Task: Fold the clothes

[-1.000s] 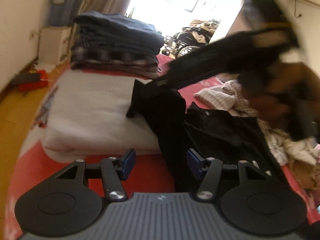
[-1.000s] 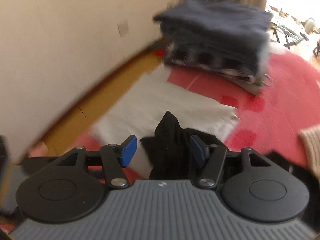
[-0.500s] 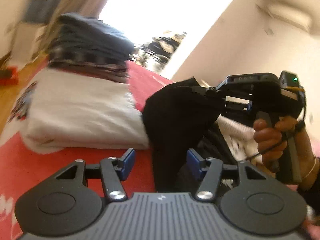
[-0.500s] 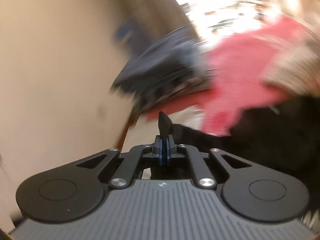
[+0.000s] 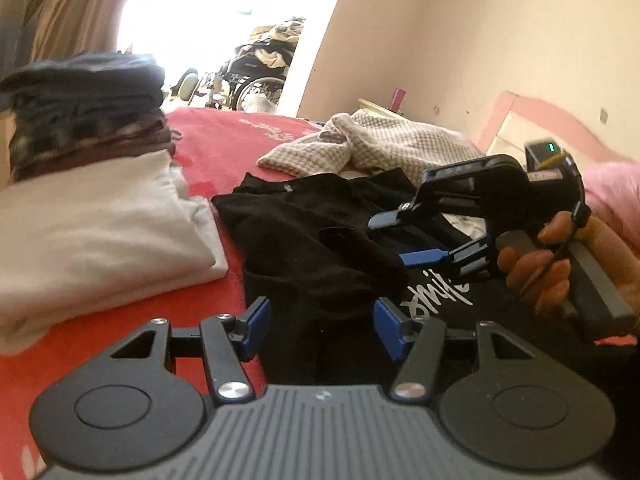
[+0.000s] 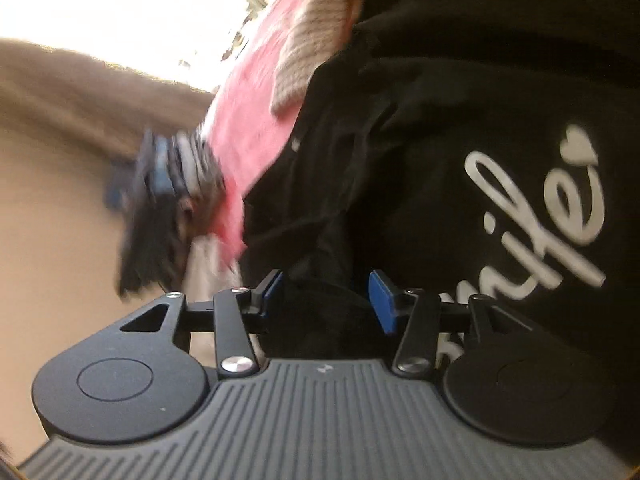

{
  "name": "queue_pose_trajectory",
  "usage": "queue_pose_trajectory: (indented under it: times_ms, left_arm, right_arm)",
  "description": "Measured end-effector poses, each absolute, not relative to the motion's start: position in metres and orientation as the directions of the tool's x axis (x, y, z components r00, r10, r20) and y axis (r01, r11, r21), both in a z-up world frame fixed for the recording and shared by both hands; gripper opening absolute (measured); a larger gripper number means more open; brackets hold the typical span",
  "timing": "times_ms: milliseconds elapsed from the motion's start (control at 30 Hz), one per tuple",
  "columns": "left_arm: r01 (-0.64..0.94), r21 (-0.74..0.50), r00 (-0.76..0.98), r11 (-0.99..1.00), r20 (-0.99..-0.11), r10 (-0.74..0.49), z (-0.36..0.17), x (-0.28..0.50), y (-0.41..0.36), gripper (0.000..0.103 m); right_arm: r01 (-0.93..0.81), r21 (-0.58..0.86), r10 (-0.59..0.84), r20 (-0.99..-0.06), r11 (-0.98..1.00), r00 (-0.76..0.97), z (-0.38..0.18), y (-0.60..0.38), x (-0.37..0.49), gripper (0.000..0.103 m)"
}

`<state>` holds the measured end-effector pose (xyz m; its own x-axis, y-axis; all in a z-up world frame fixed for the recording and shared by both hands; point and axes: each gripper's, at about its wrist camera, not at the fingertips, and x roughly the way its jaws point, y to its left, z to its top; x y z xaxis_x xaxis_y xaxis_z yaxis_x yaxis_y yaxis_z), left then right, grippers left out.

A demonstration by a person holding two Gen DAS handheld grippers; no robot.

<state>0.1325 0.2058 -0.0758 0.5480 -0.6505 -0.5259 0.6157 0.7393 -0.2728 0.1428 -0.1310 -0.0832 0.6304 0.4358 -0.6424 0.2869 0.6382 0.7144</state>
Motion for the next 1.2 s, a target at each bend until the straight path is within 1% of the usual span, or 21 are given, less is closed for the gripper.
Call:
queue_pose_trajectory:
  times_ms: [67, 100, 200, 300, 367, 400, 433, 467, 500, 533, 600, 667, 700, 767, 800, 867, 900, 967, 1033, 1100, 1200]
  left_arm:
    - [0.634, -0.240, 0.551, 0.735, -0.527, -0.647, -0.075, 0.130, 0.200, 0.058]
    - [0.643, -0.222, 0.552, 0.733, -0.530, -0.644, -0.075, 0.129, 0.196, 0.058]
    - [0.673, -0.163, 0.552, 0.721, -0.538, -0.637, -0.076, 0.125, 0.183, 0.057]
    - [0.705, -0.105, 0.551, 0.701, -0.540, -0.636, -0.077, 0.119, 0.171, 0.057]
    - [0.722, -0.082, 0.548, 0.687, -0.539, -0.640, -0.077, 0.115, 0.164, 0.057]
    - [0.729, -0.076, 0.543, 0.680, -0.540, -0.643, -0.078, 0.114, 0.161, 0.057]
    - [0.735, -0.071, 0.540, 0.674, -0.541, -0.645, -0.078, 0.113, 0.158, 0.057]
    - [0.737, -0.068, 0.538, 0.673, -0.544, -0.644, -0.079, 0.114, 0.155, 0.057]
    - [0.734, -0.068, 0.537, 0.676, -0.551, -0.639, -0.081, 0.116, 0.153, 0.057]
    - [0.731, -0.067, 0.536, 0.679, -0.558, -0.633, -0.083, 0.118, 0.151, 0.057]
    - [0.726, -0.067, 0.534, 0.684, -0.573, -0.622, -0.087, 0.122, 0.146, 0.057]
    - [0.721, -0.067, 0.531, 0.690, -0.587, -0.611, -0.091, 0.126, 0.141, 0.056]
    - [0.718, -0.066, 0.530, 0.693, -0.594, -0.606, -0.093, 0.129, 0.138, 0.053]
    - [0.709, -0.077, 0.529, 0.701, -0.600, -0.601, -0.095, 0.133, 0.139, 0.053]
    - [0.704, -0.085, 0.529, 0.705, -0.600, -0.600, -0.096, 0.134, 0.140, 0.053]
    - [0.695, -0.093, 0.530, 0.713, -0.605, -0.595, -0.098, 0.138, 0.141, 0.053]
    - [0.690, -0.095, 0.530, 0.717, -0.608, -0.591, -0.100, 0.140, 0.142, 0.052]
    - [0.677, -0.108, 0.531, 0.728, -0.614, -0.584, -0.103, 0.145, 0.143, 0.049]
    - [0.651, -0.143, 0.526, 0.745, -0.623, -0.579, -0.106, 0.153, 0.147, 0.035]
    - [0.623, -0.182, 0.522, 0.761, -0.628, -0.578, -0.108, 0.162, 0.151, 0.029]
    - [0.585, -0.252, 0.515, 0.771, -0.618, -0.593, -0.109, 0.169, 0.160, 0.026]
  right_arm:
    - [0.213, 0.625, 0.397, -0.685, 0.751, 0.610, -0.075, -0.122, 0.144, 0.046]
    - [0.153, 0.549, 0.355, -0.703, 0.822, 0.616, -0.071, -0.115, 0.144, 0.046]
    - [-0.085, 0.239, 0.234, -0.706, 0.967, 0.668, -0.054, -0.080, 0.145, 0.046]
    - [-0.288, 0.005, 0.210, -0.695, 0.958, 0.687, -0.052, -0.046, 0.149, 0.045]
    - [-0.367, -0.071, 0.210, -0.712, 0.928, 0.670, -0.058, -0.031, 0.160, 0.043]
    - [-0.380, -0.084, 0.203, -0.729, 0.921, 0.654, -0.064, -0.027, 0.167, 0.030]
    - [-0.370, -0.095, 0.183, -0.742, 0.924, 0.645, -0.067, -0.028, 0.171, 0.001]
    - [-0.328, -0.074, 0.167, -0.743, 0.942, 0.648, -0.069, -0.035, 0.175, 0.002]
    - [-0.245, 0.011, 0.177, -0.724, 0.969, 0.667, -0.066, -0.050, 0.178, 0.002]
    - [-0.160, 0.114, 0.194, -0.705, 0.980, 0.682, -0.064, -0.067, 0.180, 0.001]
    - [0.049, 0.414, 0.266, -0.667, 0.909, 0.696, -0.070, -0.116, 0.181, 0.002]
    - [0.242, 0.641, 0.328, -0.637, 0.728, 0.698, -0.091, -0.160, 0.179, 0.003]
    - [0.317, 0.739, 0.378, -0.605, 0.594, 0.701, -0.108, -0.182, 0.176, 0.005]
    - [0.404, 0.846, 0.437, -0.528, 0.348, 0.729, -0.133, -0.212, 0.165, 0.006]
    - [0.403, 0.860, 0.443, -0.508, 0.313, 0.739, -0.134, -0.219, 0.158, 0.009]
    - [0.399, 0.877, 0.452, -0.480, 0.268, 0.752, -0.134, -0.231, 0.146, 0.024]
    - [0.388, 0.862, 0.454, -0.502, 0.325, 0.736, -0.126, -0.230, 0.142, 0.036]
    - [0.344, 0.823, 0.478, -0.550, 0.453, 0.685, -0.113, -0.218, 0.140, 0.037]
    - [0.276, 0.775, 0.505, -0.594, 0.569, 0.627, -0.101, -0.203, 0.142, 0.037]
    - [0.215, 0.733, 0.524, -0.630, 0.645, 0.574, -0.097, -0.183, 0.148, 0.037]
    - [0.159, 0.672, 0.531, -0.689, 0.724, 0.492, -0.100, -0.159, 0.158, 0.036]
